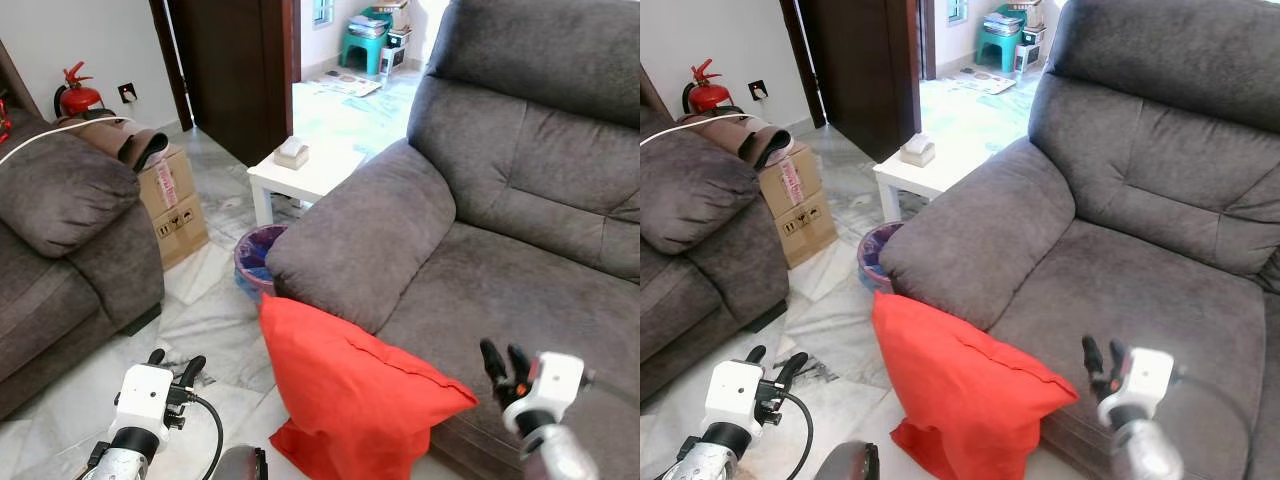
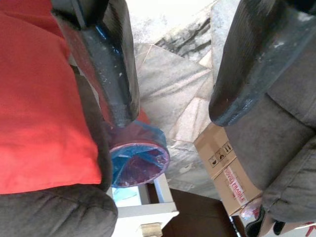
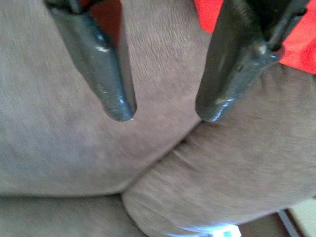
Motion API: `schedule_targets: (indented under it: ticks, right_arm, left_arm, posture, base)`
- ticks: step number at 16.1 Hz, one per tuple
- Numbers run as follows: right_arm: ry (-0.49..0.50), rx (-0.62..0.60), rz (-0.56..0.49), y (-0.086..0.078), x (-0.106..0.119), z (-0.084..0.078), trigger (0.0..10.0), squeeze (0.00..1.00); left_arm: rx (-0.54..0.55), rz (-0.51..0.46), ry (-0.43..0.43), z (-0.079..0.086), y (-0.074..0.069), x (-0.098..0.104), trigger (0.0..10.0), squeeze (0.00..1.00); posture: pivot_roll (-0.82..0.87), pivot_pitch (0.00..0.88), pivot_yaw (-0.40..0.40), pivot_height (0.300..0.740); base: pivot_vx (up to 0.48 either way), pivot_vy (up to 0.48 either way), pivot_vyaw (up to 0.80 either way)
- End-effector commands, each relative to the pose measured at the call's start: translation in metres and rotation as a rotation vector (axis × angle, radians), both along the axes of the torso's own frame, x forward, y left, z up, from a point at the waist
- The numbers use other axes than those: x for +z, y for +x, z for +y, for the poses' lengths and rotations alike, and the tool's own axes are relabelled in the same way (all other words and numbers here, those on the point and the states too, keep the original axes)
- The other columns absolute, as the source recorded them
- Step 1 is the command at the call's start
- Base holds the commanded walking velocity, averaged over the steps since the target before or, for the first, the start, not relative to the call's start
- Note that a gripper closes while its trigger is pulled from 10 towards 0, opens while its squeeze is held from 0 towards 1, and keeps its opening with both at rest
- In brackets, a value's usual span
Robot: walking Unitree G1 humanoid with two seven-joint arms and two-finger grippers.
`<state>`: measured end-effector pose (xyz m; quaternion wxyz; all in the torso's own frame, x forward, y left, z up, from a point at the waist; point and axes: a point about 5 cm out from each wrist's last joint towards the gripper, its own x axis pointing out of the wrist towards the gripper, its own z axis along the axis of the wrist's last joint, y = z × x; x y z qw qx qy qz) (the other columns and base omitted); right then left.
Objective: Move the pillow to the sofa from floor
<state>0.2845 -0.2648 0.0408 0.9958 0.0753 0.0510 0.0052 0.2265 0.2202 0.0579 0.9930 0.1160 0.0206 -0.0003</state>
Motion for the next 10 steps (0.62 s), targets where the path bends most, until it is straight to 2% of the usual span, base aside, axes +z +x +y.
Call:
schedule_targets:
  ticks: [1, 3, 4, 5, 6, 7, 9, 10]
  right_arm:
    - [0.003, 0.07, -0.014, 0.004, 0.009, -0.005, 10.0, 1.0]
    - [0.008, 0.205, -0.021, 0.008, 0.021, -0.013, 10.0, 1.0]
    - [-0.082, 0.29, 0.022, 0.008, 0.024, -0.017, 10.0, 1.0]
    - [-0.4, 0.369, 0.14, 0.005, 0.019, -0.019, 10.0, 1.0]
    - [-0.432, 0.438, 0.159, 0.005, 0.015, -0.012, 10.0, 1.0]
    - [-0.384, 0.448, 0.139, 0.007, 0.016, -0.007, 10.0, 1.0]
    - [-0.403, 0.535, 0.136, 0.008, 0.012, 0.01, 10.0, 1.0]
    - [-0.371, 0.568, 0.128, 0.009, 0.01, 0.019, 10.0, 1.0]
  left_arm:
    - [0.006, 0.014, 0.002, 0.003, -0.003, -0.002, 10.0, 0.0]
    - [0.004, 0.016, 0.003, 0.004, -0.003, -0.002, 10.0, 0.0]
    - [0.001, 0.022, 0.007, 0.004, -0.003, -0.003, 10.0, 0.0]
    - [0.0, 0.026, 0.009, 0.004, -0.004, -0.004, 10.0, 0.0]
    - [-0.004, 0.029, 0.005, 0.002, -0.004, -0.005, 10.0, 0.0]
    - [-0.008, 0.031, 0.005, 0.001, -0.004, -0.005, 10.0, 0.0]
    - [-0.009, 0.031, -0.001, 0.0, -0.005, -0.005, 10.0, 0.0]
    - [-0.011, 0.033, -0.002, 0.0, -0.005, -0.005, 10.0, 0.0]
  posture:
    - [0.22, 0.088, -0.01, 0.604]
    - [0.21, 0.088, -0.01, 0.604]
    - [0.21, 0.088, -0.01, 0.604]
    - [0.2, 0.09, -0.007, 0.604]
    - [0.21, 0.091, -0.008, 0.604]
    - [0.21, 0.091, -0.008, 0.604]
    - [0.22, 0.093, -0.007, 0.604]
    - [0.22, 0.094, -0.007, 0.604]
  base:
    - [0.0, 0.0, 0.0]
    - [0.0, 0.0, 0.0]
    - [0.0, 0.0, 0.0]
    - [0.0, 0.0, 0.0]
    - [0.0, 0.0, 0.0]
    - [0.0, 0.0, 0.0]
    - [0.0, 0.0, 0.0]
    - [0.0, 0.0, 0.0]
